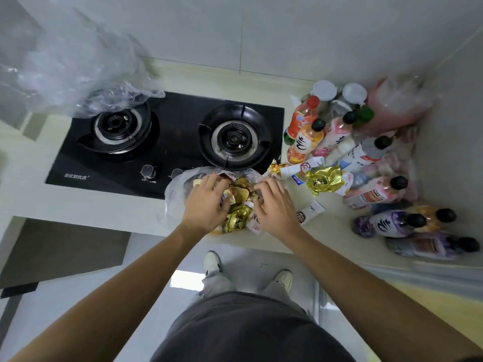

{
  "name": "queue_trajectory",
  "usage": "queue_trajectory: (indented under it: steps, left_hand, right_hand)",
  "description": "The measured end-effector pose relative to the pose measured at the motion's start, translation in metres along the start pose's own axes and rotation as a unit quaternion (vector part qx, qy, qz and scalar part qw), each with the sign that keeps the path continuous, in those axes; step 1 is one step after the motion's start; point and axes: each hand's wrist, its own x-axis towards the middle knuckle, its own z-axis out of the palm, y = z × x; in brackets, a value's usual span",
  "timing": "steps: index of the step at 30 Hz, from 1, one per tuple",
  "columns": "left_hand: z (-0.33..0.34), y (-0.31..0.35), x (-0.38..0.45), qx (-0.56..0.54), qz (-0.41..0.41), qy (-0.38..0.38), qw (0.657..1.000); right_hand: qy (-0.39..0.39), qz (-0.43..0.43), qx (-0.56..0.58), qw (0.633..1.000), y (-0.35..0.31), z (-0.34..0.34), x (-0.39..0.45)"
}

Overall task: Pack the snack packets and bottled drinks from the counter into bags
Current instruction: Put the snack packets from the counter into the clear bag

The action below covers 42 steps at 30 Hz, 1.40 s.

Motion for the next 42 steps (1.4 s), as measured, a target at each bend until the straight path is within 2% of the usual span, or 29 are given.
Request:
queue_trajectory:
  steps: [3,7,10,14,21,24,30,34,39,42]
  left_hand:
    - [0.005,0.031,0.016,0.012,0.051,-0.006,0.999]
    - [0.024,0.081,0.038,0.021,0.102,-0.063,0.993]
    - [0.044,0.116,0.053,0.040,0.093,-0.126,0.987]
    - [0.071,0.147,0.073,0.110,0.053,-0.186,0.975]
    - [0.101,0.144,0.115,0.172,-0.035,-0.187,0.967]
    - [0.108,0.142,0.128,0.192,-0.053,-0.170,0.965]
    - [0.113,0.145,0.133,0.222,-0.047,-0.153,0.962]
    - [0.113,0.152,0.127,0.239,-0.012,-0.166,0.957]
    - [0.120,0.154,0.119,0.178,0.001,-0.170,0.969]
    - [0.124,0.158,0.111,0.178,0.002,-0.170,0.969]
  right_hand:
    - [0.012,0.044,-0.021,0.999,0.031,-0.015,-0.023]
    - [-0.064,0.105,-0.037,0.992,0.080,-0.020,-0.057]
    - [-0.115,0.099,-0.035,0.988,0.107,-0.020,-0.075]
    - [-0.136,0.090,-0.032,0.986,0.127,-0.017,-0.083]
    - [-0.133,0.030,-0.050,0.989,0.146,-0.011,-0.079]
    - [-0.130,0.035,-0.079,0.988,0.147,-0.015,-0.076]
    - [-0.131,0.106,-0.131,0.977,0.152,-0.018,-0.078]
    - [-0.132,0.180,-0.084,0.971,0.151,-0.022,-0.077]
    - [-0.134,0.244,-0.031,0.960,0.151,-0.023,-0.076]
    - [-0.127,0.273,-0.010,0.954,0.150,-0.022,-0.077]
